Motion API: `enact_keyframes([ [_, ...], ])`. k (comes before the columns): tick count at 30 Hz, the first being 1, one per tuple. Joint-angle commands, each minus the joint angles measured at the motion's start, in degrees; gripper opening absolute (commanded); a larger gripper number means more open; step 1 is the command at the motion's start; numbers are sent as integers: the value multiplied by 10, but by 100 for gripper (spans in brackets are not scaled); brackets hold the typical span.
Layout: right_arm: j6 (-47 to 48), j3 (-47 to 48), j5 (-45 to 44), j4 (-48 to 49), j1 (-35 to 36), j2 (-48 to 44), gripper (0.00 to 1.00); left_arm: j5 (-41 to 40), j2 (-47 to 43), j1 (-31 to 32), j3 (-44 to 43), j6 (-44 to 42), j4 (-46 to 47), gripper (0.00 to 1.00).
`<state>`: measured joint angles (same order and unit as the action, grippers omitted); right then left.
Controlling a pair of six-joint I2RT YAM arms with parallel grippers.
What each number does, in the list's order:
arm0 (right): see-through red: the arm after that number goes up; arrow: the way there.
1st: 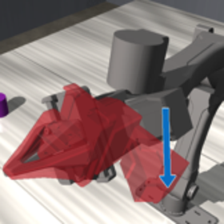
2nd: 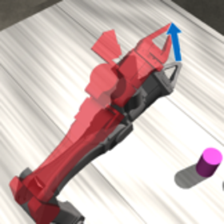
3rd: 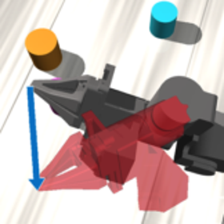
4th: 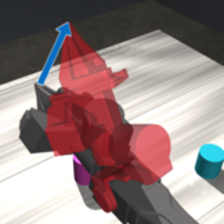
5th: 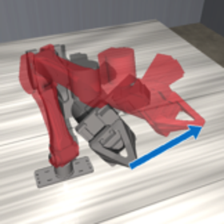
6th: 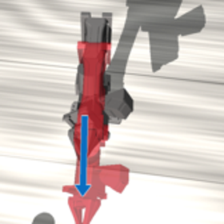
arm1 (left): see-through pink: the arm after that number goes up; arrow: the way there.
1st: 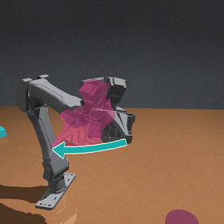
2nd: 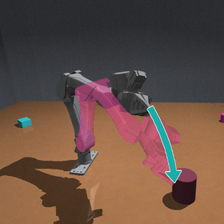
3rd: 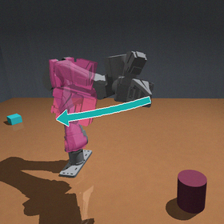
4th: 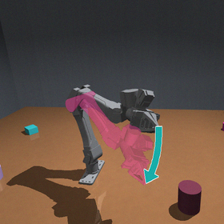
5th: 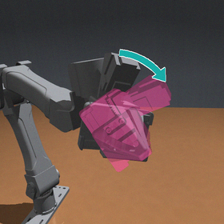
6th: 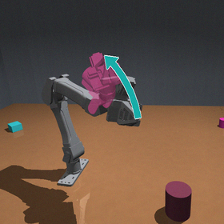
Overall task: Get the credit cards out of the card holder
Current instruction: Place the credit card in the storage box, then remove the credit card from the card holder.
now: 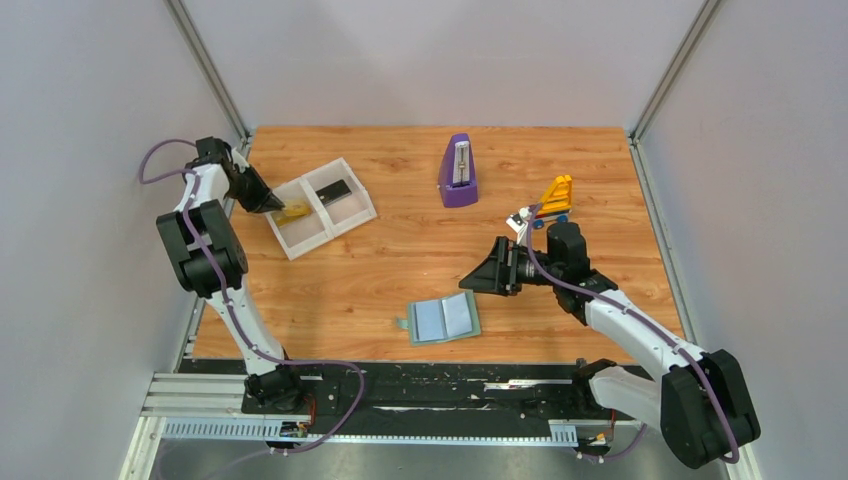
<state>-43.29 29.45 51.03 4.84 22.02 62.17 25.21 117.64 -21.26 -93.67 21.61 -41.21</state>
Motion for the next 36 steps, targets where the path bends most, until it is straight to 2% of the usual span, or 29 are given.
enact_keyframes([
  [1, 13, 28, 0, -5, -6, -10, 100, -22, 6, -2, -29, -5, -16, 23],
  [13, 5, 28, -4, -11, -6, -11, 100, -41, -41, 14, -57, 3, -37, 38],
  [20, 13, 48, -28, -52, -5, 5, 99, -13, -99, 51, -38, 23, -39, 41],
  [28, 23, 83, -48, -124, -5, 33, 95, -26, -213, 134, 18, 25, -51, 43],
  [36, 21, 89, -97, -169, -4, 19, 92, 7, -368, 203, 144, -2, -56, 44],
])
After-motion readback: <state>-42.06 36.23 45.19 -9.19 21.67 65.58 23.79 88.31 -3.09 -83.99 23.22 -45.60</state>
